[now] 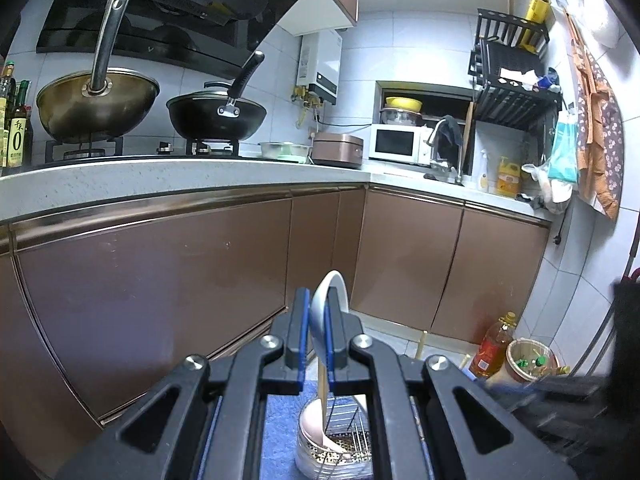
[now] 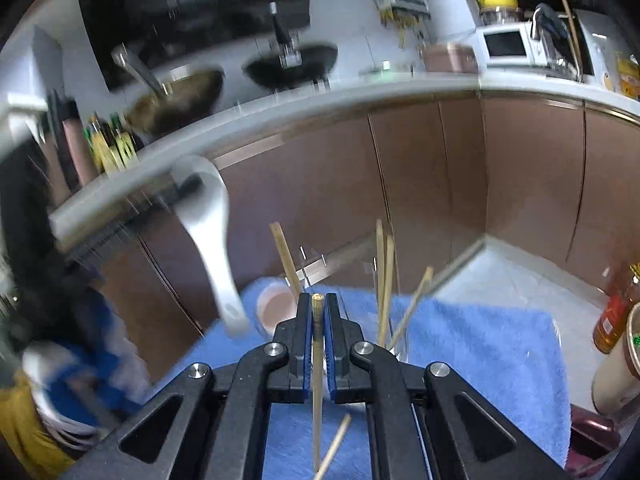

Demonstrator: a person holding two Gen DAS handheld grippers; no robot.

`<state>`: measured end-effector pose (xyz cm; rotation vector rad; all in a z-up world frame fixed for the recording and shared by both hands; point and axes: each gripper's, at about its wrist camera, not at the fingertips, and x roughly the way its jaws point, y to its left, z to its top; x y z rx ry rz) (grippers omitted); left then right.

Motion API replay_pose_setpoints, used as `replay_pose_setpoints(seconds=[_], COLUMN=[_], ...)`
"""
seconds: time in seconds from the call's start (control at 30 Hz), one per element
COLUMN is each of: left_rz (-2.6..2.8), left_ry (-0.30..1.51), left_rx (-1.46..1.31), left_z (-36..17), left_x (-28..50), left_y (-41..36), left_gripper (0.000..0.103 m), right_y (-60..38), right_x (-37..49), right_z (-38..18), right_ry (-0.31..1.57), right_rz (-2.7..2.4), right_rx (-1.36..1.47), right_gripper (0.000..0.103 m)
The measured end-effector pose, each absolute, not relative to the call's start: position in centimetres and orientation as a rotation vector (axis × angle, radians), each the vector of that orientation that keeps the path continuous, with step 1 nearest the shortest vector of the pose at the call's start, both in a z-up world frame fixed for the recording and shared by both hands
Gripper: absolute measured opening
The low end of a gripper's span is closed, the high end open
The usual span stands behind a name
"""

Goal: Organize utensils
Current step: 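Lower the white spoon into the holder and open the left tool while the right tool does likewise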

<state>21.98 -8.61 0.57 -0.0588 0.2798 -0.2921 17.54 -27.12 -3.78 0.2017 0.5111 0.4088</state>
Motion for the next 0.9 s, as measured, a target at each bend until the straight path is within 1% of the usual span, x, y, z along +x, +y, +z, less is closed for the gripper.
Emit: replay_pose_setpoints(seconds=[0.2,0.37,0.53,0.77,0.8,0.83,0.87,0.9], left_rz=[-0.251,-0.215,-0.174,-0.132,-0.134,-0.135,-0.139,-0.136], left_ry=[0.249,0.223,0.186,0.132,0.133,0.134,0.133,0.126], left_rx=[-0.052,-0.048,-0.041,-0.022,-0.024,-0.028,-0.034,-0.037], left_z=[0.4,-0.4,-2.0,-5.7,-6.0,-6.3,-6.4,-6.4], left_x=[22.9,23.8,24.1,23.7,23.7,23.6,23.5,23.2], left_y=[-9.3,-10.6,-11.9,-12.7,-12.6,-12.4,-12.2,-12.1], left_gripper=[0.006,0.006,0.006,0.01,0.01,0.015,0.021,0.021], right_y=[-28.4,-27.6,-26.2,-25.0,-25.1,-25.3,-25.5,-25.7], right_x=[15.5,16.0,18.8,21.4,21.3,21.3,21.1,21.0], right_z=[1.7,3.1,1.7,-4.2,-4.6,-4.9,-5.1,-5.2], right_ry=[0.297,0.185,0.152,0.279,0.289,0.296,0.303,0.305], right_rz=[0.348,0.282,0.216,0.203,0.202,0.197,0.198,0.199], right_rx=[0.214,0.213,0.189,0.156,0.157,0.162,0.17,0.175], right_gripper=[0.006,0.006,0.006,0.008,0.012,0.019,0.023,0.027])
